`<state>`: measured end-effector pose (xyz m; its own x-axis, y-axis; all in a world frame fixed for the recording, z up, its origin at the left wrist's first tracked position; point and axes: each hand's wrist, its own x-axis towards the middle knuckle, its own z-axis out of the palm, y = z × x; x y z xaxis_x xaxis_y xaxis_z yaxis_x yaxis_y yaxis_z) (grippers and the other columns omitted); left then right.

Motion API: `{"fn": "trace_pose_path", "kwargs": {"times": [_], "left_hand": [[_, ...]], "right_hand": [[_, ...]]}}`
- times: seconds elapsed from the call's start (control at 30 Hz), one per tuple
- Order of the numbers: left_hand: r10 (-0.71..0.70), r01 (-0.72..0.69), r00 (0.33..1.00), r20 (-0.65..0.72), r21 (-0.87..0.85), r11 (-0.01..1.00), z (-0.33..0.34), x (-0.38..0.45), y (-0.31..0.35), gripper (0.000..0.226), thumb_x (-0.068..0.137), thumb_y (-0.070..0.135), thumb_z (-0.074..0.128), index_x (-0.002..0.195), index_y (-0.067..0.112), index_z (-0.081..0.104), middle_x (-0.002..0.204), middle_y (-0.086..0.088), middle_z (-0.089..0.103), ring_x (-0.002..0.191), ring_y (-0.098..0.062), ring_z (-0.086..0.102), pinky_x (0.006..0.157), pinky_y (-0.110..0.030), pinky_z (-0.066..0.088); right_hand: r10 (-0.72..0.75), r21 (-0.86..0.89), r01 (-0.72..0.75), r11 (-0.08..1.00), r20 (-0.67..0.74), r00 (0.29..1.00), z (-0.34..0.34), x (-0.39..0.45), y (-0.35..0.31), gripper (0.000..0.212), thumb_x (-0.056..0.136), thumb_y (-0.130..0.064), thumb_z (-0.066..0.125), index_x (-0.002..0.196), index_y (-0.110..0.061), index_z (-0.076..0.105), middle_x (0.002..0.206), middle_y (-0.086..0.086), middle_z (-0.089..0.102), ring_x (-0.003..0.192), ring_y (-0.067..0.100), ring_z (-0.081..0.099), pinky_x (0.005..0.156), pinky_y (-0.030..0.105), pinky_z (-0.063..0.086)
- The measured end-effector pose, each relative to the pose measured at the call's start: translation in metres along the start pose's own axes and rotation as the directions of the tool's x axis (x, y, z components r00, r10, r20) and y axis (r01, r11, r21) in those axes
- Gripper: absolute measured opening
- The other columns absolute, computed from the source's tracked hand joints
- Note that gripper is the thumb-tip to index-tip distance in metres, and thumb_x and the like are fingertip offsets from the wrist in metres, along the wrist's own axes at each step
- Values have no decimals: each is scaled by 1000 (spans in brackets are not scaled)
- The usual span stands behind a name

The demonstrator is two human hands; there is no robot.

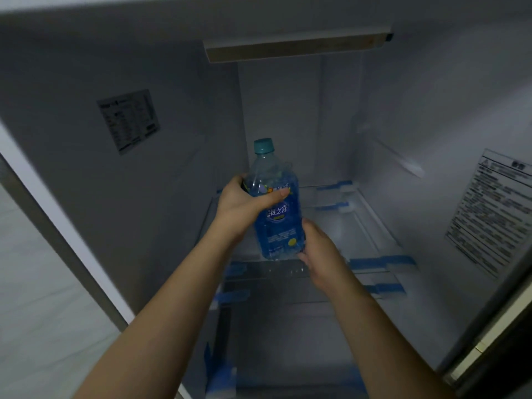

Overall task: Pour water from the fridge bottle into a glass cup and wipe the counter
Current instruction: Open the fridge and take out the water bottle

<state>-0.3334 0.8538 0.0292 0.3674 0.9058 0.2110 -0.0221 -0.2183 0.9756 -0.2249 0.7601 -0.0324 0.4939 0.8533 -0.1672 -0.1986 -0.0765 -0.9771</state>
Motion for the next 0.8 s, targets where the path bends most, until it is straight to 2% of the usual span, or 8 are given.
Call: {"fn": "trace_pose_path", "kwargs": {"times": [0.07,0.17,0.27,0.37,0.43,0.57,0.67,0.8], "left_hand": [[28,-29,999,21,28,999,-1,-4,6,58,56,22,94,103,10,62,98,-4,74,89,-19,73,77,-34,60],[70,-75,995,70,76,994,-3,-11,16,49,63,17,92,100,14,60,94,0,73,86,-13,73,74,-28,58],[77,-94,987,142,116,989,-7,-17,24,56,60,25,94,104,16,61,97,1,74,89,-13,73,77,-30,58],[66,-96,978,197,145,985,-11,-25,29,69,50,38,91,109,17,61,99,0,75,93,-16,72,82,-34,58],[51,-83,973,224,135,987,-13,-29,31,70,50,35,91,111,16,61,100,-1,75,94,-18,72,82,-34,58],[13,-36,965,262,84,996,-18,-40,31,66,58,18,88,116,10,58,103,-5,74,95,-22,72,79,-31,57],[7,-29,955,296,68,997,-21,-48,28,75,52,25,90,118,10,57,106,-6,74,99,-24,71,83,-34,58],[1,-34,935,354,87,996,-24,-58,26,73,57,25,91,121,13,58,111,-5,73,103,-23,70,90,-40,56]], "right_hand": [[39,102,-40,994,16,999,-1,-2,-1,32,99,-36,43,110,-17,67,102,4,74,98,22,69,92,40,54],[96,228,-103,968,40,995,-4,-3,-1,25,99,-30,47,104,-16,66,96,5,75,96,24,69,89,39,55],[119,293,-136,946,76,990,-8,-7,-4,18,98,-26,51,96,-16,67,90,7,74,90,25,69,87,42,56],[128,306,-160,938,124,984,-11,-12,-3,18,97,-27,54,101,-16,68,98,9,73,89,25,70,75,39,59],[137,301,-175,937,144,980,-13,-16,0,20,95,-31,57,105,-17,69,105,10,72,91,26,71,71,37,59],[118,265,-167,950,191,975,-25,-21,8,23,92,-38,63,108,-22,69,109,5,72,94,25,72,74,39,60],[115,256,-165,952,199,973,-31,-27,14,26,92,-38,64,113,-23,68,110,2,73,96,25,72,78,42,59],[94,230,-132,964,169,981,-32,-44,20,27,94,-37,60,116,-22,67,107,2,74,96,24,72,76,39,60]]}}
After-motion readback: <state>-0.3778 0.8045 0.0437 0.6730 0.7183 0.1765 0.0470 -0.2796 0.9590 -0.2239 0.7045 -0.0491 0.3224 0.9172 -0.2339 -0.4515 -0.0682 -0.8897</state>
